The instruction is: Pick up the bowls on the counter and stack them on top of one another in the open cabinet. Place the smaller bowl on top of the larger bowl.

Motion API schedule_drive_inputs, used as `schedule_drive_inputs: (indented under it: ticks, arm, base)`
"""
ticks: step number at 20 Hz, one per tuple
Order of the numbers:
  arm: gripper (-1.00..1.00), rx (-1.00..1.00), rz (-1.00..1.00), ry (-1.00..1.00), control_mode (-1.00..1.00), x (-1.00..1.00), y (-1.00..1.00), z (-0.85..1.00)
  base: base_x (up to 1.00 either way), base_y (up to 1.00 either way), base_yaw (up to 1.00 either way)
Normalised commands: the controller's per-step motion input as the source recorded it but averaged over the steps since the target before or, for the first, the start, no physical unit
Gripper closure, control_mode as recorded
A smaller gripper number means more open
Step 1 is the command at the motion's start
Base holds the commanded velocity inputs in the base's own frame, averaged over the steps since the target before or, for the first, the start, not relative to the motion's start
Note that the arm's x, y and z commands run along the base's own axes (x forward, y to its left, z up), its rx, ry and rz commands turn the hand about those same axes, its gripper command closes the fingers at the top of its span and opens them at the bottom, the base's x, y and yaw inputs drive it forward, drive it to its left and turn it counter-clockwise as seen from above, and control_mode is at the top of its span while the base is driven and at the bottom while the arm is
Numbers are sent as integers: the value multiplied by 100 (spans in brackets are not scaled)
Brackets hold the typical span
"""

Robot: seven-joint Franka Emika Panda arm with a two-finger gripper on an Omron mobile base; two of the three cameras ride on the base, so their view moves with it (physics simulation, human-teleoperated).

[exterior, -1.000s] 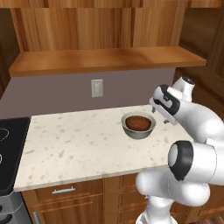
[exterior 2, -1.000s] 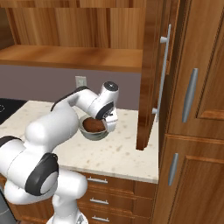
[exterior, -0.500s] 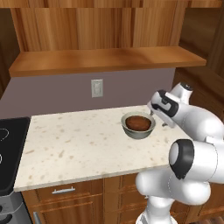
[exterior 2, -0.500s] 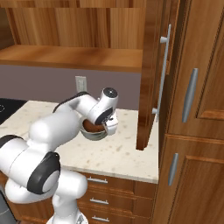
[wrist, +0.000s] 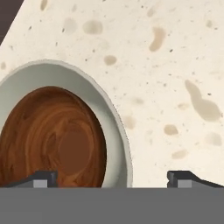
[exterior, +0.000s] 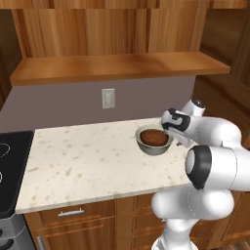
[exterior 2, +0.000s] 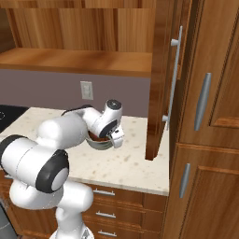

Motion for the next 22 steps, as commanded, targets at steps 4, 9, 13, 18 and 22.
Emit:
schedule_drive_inputs:
  ticks: [4,9,13,18,22]
  arm:
    - [-100,-2,3,8,-100,22,17,-34]
    - [-100,-1,4,7,-100,21,11,-31]
    - [-100,0,4,6,-100,23,5,-29]
    - [-100,-1,4,1,-100,12,0,-30]
    - [100,-1,0,0,-100,0,0,-12]
  base:
    - [0,0,0]
    - [0,0,0]
    - [0,0,0]
    - [0,0,0]
    - [0,0,0]
